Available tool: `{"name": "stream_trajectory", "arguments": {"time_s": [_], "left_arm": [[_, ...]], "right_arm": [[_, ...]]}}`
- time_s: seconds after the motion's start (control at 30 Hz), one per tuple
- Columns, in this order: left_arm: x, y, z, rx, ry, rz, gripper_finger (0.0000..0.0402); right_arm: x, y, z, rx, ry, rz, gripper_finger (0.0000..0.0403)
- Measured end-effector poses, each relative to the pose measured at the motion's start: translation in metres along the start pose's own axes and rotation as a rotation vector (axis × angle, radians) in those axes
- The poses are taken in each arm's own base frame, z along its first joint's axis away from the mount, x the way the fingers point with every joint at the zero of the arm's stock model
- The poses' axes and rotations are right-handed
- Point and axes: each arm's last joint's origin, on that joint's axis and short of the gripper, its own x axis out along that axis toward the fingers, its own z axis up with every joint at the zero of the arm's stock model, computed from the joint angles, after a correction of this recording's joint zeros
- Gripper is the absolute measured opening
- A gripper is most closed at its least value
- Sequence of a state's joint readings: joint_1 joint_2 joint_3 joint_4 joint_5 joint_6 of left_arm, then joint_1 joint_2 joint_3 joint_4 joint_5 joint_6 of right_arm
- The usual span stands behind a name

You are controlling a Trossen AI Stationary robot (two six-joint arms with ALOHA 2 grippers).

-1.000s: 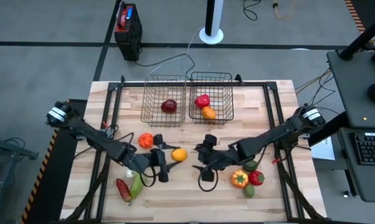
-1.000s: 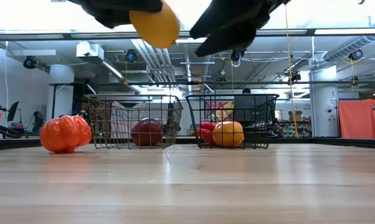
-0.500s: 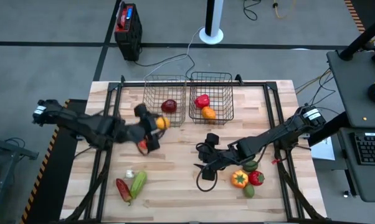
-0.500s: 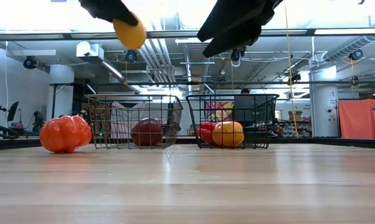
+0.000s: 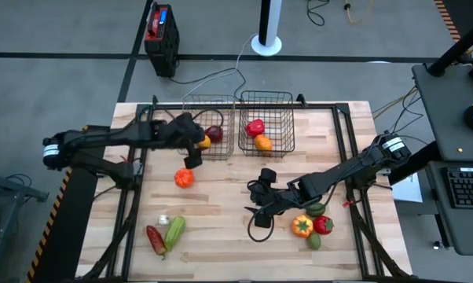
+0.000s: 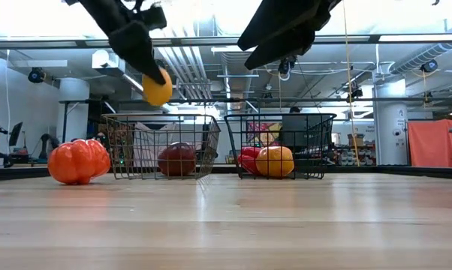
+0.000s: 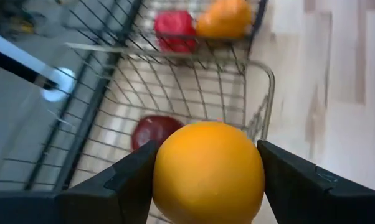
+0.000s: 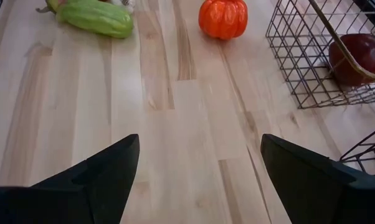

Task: Sort produce into baskets
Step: Put the yellow lemon into the silver wire basket

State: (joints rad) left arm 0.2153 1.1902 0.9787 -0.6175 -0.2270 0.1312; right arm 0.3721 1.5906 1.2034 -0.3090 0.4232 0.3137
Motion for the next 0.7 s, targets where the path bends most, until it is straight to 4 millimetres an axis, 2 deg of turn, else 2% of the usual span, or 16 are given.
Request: {"name": "stream_trajectory", "arguments": {"time_s": [0.33,0.7], "left_arm": [[0.039,0.029,-0.016,0.003,0.208,0.000,0.0237],[0.064,0.036,-0.022,0.024,0.312,-0.057,0.0237]], "right_arm": [[0.000,0.000,-0.001,0.013,0.002,0.000,0.0326],[0.001,0.000,-0.002,0.016,0.005,-0.002,0.0327]]}}
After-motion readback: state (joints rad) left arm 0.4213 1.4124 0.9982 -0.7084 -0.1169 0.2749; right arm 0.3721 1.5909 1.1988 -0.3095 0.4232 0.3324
